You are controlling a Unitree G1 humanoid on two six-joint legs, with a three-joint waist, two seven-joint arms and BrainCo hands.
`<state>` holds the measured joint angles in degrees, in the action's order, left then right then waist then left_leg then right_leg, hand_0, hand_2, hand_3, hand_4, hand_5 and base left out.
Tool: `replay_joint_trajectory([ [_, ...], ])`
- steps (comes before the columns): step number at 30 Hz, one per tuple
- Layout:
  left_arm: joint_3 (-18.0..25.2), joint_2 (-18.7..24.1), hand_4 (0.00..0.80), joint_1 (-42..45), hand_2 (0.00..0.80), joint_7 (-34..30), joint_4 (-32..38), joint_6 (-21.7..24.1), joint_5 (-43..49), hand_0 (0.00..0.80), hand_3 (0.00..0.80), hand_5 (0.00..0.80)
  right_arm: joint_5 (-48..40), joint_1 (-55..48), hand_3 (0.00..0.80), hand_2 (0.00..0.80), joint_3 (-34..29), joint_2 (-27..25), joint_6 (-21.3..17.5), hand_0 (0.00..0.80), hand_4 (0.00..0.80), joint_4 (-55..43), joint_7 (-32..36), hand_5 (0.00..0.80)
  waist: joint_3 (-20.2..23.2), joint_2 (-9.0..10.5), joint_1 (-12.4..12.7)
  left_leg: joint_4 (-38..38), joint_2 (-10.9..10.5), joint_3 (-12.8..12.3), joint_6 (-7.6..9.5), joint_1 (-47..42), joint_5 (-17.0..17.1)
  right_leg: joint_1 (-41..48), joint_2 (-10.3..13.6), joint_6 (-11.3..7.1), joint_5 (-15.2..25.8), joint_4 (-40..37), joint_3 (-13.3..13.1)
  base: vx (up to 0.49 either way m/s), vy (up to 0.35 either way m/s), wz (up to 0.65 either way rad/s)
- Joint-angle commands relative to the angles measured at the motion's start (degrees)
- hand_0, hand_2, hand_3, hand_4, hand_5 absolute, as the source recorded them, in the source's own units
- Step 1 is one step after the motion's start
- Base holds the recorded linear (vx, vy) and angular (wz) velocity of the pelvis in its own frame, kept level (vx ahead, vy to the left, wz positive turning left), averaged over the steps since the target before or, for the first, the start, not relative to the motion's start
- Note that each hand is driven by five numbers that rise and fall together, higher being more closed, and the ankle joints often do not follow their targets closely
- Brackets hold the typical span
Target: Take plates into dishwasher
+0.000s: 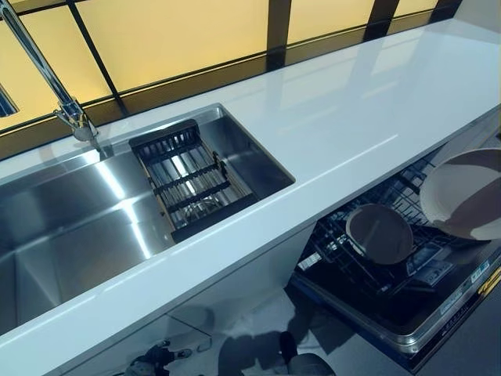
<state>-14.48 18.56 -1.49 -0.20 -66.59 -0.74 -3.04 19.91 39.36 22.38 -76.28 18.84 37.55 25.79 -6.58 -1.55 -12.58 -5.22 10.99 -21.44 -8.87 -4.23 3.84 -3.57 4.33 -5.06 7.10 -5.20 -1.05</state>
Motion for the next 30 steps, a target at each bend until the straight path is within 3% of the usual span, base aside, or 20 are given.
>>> replay_joint_trajectory([
  [1, 1.29, 2.96, 0.0, -2.64, 0.0, 0.05, -1.18, 0.6, 1.58, 0.0, 0.0, 0.0, 4.57, -0.6, 0.8, 0.8, -2.99, 2.22, 0.56, 0.8, 0.8, -2.93, 0.14, 0.8, -0.46, 4.24, -0.17, 0.22, 0.79, 3.03, -0.1, -4.33, -4.12, -0.57, 3.01, -4.21, -0.82, 0.2, -0.22, 0.0, 0.0, 0.0],
  [20, 0.72, 2.21, 0.0, -2.8, 0.0, -0.14, 0.57, -0.38, 1.68, 0.0, 0.0, 0.0, 12.86, -9.44, 0.8, 0.8, -6.04, 11.64, 4.78, 0.8, 0.8, -6.6, -0.05, 0.8, -1.39, 3.36, 1.13, 0.22, 0.83, 4.08, 0.07, -4.22, -3.81, -0.18, 3.45, -4.24, -0.8, 0.2, 0.87, 0.0, 0.0, 0.0],
  [26, -0.03, 1.7, 0.0, -3.16, 0.0, 0.39, 1.14, -0.63, 1.51, 0.0, 0.0, 0.0, 18.84, -10.34, 0.8, 0.8, -5.35, 15.38, 8.99, 0.8, 0.8, -5.04, -1.75, 0.8, -1.65, 3.03, 1.88, 0.22, 0.83, 4.54, 0.19, -4.04, -3.79, -0.04, 3.75, -4.34, -0.84, 0.2, 1.36, 0.0, 0.0, 0.0],
  [30, -0.88, 1.9, 0.0, -3.81, 0.0, -0.16, 1.43, -0.8, 0.94, 0.0, 0.0, 0.0, 21.27, -9.45, 0.8, 0.8, -3.68, 17.22, 14.24, 0.8, 0.8, -2.96, -1.51, 0.8, -2.05, 2.61, 2.39, 0.22, 0.7, 4.99, 0.27, -3.77, -3.72, -0.18, 3.89, -4.42, -0.82, 0.2, 1.44, 0.0, 0.0, 0.0],
])
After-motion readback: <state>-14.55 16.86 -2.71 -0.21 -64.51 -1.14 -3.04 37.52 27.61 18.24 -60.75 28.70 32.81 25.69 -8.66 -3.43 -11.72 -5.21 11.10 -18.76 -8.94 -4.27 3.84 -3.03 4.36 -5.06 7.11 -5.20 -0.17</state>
